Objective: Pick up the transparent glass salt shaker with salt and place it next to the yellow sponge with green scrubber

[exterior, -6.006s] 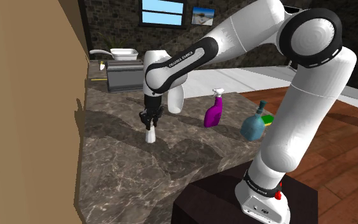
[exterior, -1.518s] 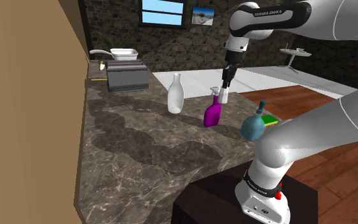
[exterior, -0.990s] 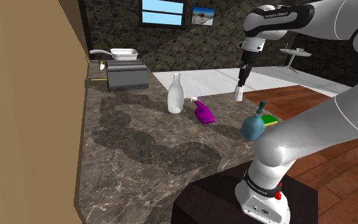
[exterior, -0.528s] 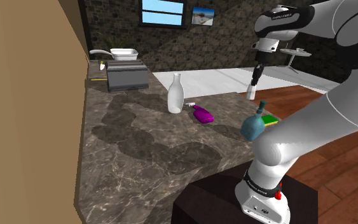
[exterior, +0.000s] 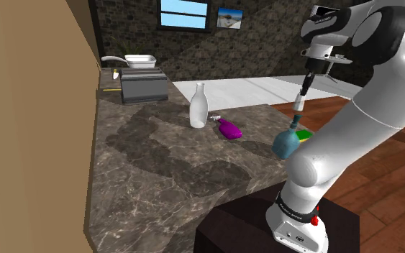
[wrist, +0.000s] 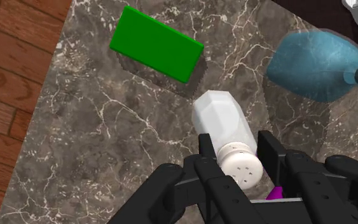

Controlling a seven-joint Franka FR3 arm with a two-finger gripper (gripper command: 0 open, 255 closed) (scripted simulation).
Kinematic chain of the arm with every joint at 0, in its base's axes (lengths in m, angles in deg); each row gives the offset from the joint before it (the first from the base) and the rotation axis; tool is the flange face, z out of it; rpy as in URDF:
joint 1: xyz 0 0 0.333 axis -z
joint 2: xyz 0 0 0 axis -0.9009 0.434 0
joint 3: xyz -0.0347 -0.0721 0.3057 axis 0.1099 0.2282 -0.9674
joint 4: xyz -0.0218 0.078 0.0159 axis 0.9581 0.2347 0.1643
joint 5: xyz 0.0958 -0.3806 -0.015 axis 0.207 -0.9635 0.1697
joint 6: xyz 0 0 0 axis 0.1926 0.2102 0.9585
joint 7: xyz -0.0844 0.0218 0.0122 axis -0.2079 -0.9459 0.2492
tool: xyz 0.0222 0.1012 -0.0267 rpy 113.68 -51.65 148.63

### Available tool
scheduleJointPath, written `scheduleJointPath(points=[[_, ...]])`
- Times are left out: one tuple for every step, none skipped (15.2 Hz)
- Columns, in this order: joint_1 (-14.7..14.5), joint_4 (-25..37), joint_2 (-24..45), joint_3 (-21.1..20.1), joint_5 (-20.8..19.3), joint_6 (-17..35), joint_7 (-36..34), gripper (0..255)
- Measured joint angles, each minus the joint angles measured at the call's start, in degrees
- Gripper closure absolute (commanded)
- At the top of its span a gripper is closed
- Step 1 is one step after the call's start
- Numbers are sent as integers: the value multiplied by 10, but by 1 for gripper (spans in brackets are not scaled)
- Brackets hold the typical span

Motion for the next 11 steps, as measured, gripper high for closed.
scheduleJointPath(points=[[-1, 25, 26, 20, 13, -3, 25, 255], [1, 37, 45, 36, 22, 0, 46, 255], [3, 57, 73, 54, 39, 1, 71, 255], [6, 76, 102, 71, 58, 3, 97, 255], [13, 98, 128, 84, 76, -3, 121, 255], [22, 115, 154, 97, 95, -4, 146, 255], [38, 146, 194, 110, 123, -13, 178, 255], [54, 171, 223, 117, 147, -22, 204, 255], [73, 194, 252, 119, 169, -28, 226, 255], [99, 226, 288, 120, 196, -40, 251, 255], [126, 253, 319, 117, 219, -48, 273, 255]])
